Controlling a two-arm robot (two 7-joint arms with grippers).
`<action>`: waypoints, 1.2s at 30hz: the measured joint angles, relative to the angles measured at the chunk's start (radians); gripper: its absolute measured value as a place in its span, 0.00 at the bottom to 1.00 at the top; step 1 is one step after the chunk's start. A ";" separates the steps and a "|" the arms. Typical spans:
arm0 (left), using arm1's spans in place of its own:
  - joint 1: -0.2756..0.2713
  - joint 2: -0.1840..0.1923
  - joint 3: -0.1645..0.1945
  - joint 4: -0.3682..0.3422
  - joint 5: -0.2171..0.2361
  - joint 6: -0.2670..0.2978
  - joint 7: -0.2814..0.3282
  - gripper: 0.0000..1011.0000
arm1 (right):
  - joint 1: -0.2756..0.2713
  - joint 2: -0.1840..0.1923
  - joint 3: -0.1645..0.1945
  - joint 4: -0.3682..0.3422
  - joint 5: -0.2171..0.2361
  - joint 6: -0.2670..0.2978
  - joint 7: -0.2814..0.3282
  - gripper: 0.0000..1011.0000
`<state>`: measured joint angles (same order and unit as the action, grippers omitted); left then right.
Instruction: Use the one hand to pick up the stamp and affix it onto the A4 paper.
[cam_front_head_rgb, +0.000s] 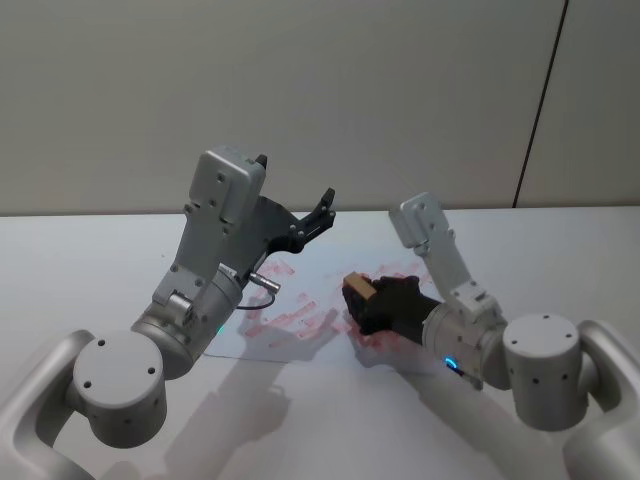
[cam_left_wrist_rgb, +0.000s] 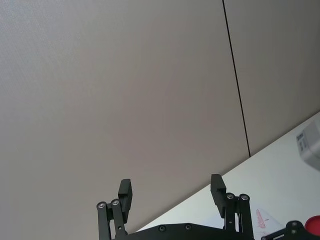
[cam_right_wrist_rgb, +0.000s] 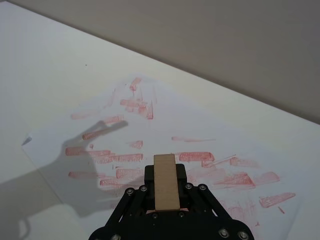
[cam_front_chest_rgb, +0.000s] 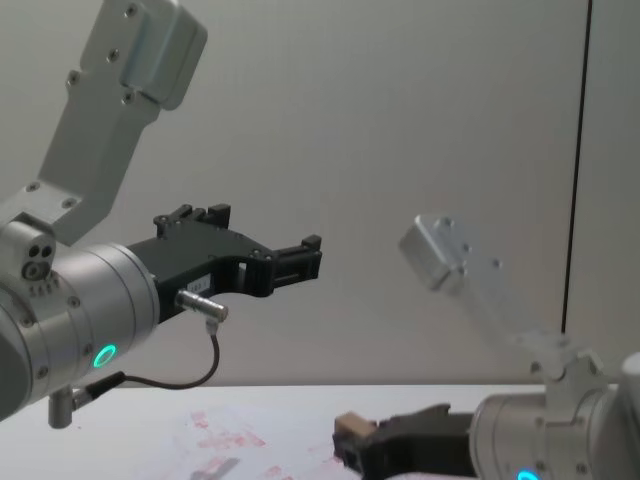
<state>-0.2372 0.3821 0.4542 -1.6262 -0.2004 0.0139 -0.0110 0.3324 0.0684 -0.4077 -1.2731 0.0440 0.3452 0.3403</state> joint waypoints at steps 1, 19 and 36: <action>0.000 0.000 0.000 0.000 0.000 0.000 0.000 0.99 | 0.000 -0.001 -0.001 0.004 -0.002 0.002 0.000 0.22; 0.000 0.000 0.000 0.000 0.000 0.000 0.000 0.99 | 0.000 -0.012 -0.021 0.059 -0.028 0.010 -0.007 0.22; 0.000 0.000 0.000 0.000 0.000 0.000 0.000 0.99 | 0.007 -0.013 0.004 0.004 0.053 -0.063 -0.046 0.22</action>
<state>-0.2372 0.3821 0.4542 -1.6262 -0.2004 0.0139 -0.0109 0.3391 0.0553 -0.4040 -1.2693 0.0969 0.2825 0.2947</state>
